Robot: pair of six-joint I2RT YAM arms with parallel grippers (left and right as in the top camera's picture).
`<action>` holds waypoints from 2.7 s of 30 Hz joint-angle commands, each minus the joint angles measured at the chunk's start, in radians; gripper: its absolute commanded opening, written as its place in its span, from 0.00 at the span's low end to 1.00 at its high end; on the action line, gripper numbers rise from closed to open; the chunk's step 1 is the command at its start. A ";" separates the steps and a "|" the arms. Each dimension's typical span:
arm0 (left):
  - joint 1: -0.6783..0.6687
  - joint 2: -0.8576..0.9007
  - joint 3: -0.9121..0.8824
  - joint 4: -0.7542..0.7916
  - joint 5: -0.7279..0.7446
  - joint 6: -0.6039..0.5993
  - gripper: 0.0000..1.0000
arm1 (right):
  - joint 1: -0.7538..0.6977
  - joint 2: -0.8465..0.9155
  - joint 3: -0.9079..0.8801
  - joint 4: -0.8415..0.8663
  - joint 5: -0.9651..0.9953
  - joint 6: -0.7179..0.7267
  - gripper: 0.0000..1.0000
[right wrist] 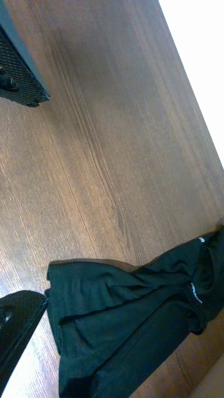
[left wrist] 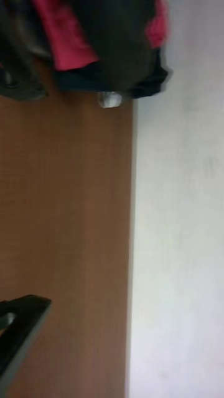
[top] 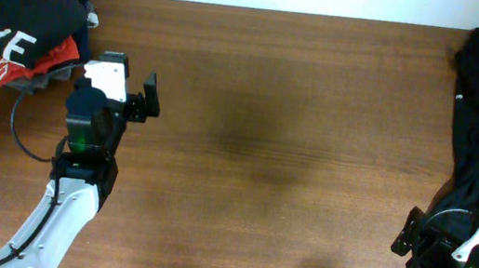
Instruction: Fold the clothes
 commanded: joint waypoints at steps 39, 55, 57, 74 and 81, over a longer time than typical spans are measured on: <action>-0.001 0.004 -0.003 -0.708 -0.138 -0.006 0.99 | 0.003 -0.005 -0.005 0.033 0.090 0.009 0.99; -0.001 0.004 -0.003 -0.707 -0.138 -0.006 0.99 | 0.003 -0.005 -0.009 0.016 0.090 0.009 0.99; -0.001 0.004 -0.003 -0.708 -0.138 -0.006 0.99 | 0.003 -0.005 -0.026 0.021 0.090 0.009 0.99; -0.001 0.004 -0.003 -0.708 -0.138 -0.006 0.99 | -0.063 -0.322 -0.700 0.655 -0.102 -0.159 0.99; -0.001 0.004 -0.003 -0.708 -0.138 -0.006 0.99 | -0.063 -0.378 -0.878 0.936 -0.169 -0.231 0.99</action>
